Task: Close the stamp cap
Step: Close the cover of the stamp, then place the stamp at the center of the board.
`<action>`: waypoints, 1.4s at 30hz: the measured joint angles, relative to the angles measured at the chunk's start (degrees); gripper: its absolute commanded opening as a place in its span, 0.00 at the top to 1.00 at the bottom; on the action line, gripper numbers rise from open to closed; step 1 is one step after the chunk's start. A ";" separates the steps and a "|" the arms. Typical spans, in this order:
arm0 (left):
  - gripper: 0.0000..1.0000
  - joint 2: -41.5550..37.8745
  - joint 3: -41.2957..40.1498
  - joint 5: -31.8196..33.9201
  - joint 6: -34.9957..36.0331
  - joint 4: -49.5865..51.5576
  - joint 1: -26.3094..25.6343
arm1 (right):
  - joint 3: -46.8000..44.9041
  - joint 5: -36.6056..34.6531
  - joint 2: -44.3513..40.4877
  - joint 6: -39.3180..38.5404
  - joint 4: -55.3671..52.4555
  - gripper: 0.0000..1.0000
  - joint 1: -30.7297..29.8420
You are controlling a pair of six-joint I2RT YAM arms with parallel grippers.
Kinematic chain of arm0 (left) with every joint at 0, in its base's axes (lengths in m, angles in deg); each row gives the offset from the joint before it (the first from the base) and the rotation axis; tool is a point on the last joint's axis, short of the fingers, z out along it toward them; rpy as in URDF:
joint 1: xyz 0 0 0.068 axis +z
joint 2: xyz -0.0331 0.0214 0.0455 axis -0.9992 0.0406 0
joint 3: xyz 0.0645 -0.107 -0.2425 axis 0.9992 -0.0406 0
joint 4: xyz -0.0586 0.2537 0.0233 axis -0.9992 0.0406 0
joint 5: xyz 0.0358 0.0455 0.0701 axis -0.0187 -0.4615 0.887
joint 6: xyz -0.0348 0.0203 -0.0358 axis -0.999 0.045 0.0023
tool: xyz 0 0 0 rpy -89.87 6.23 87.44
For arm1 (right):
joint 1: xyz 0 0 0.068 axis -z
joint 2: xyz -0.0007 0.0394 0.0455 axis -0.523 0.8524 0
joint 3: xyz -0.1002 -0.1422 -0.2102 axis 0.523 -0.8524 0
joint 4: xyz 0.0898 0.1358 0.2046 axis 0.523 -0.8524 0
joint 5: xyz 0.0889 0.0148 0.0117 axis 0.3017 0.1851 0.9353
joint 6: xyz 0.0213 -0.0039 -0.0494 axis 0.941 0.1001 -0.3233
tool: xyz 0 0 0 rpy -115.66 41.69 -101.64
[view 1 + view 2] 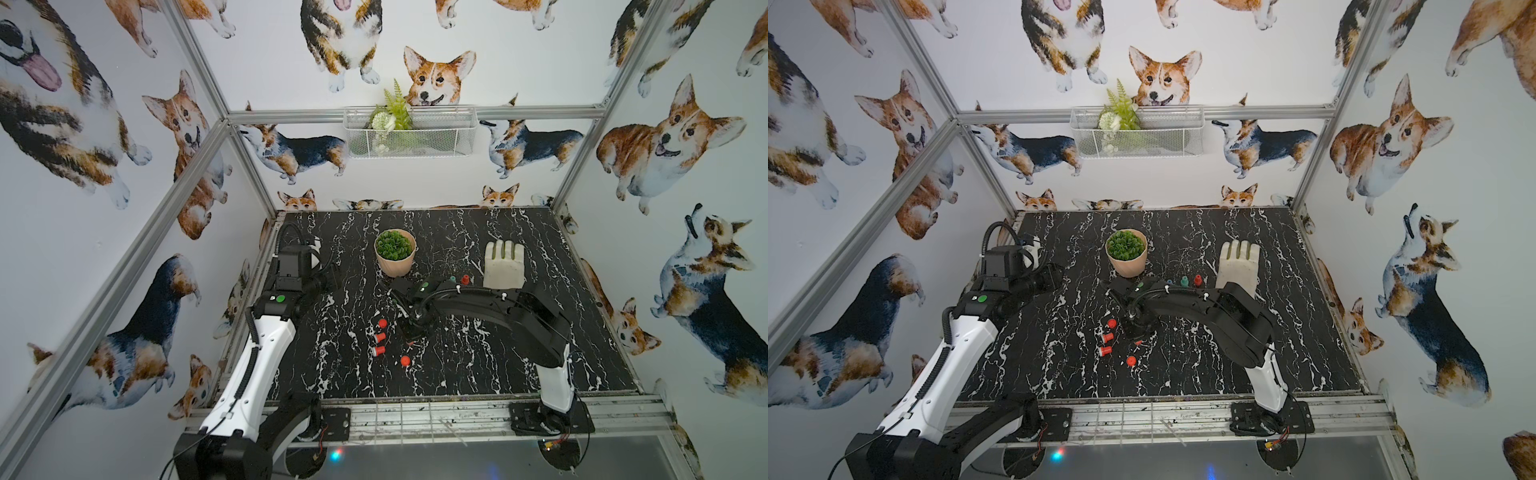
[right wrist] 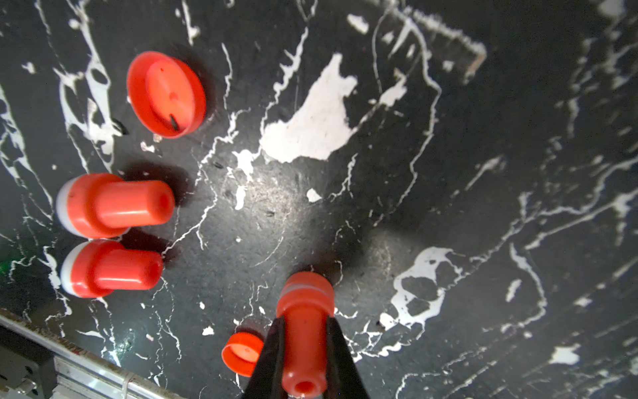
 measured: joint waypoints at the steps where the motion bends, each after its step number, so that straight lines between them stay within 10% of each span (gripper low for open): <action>1: 0.45 0.02 0.00 -0.02 0.00 0.00 0.00 | 0.37 -0.52 0.46 -0.42 -0.46 1.00 -0.24; 26: 0.45 -0.24 0.00 0.35 0.02 0.00 0.00 | 7.89 -6.27 5.75 -3.56 -8.07 1.00 -2.86; 42: 0.44 0.07 0.00 0.39 0.04 0.00 0.00 | -5.62 -5.03 -13.20 -4.26 -10.86 1.00 13.33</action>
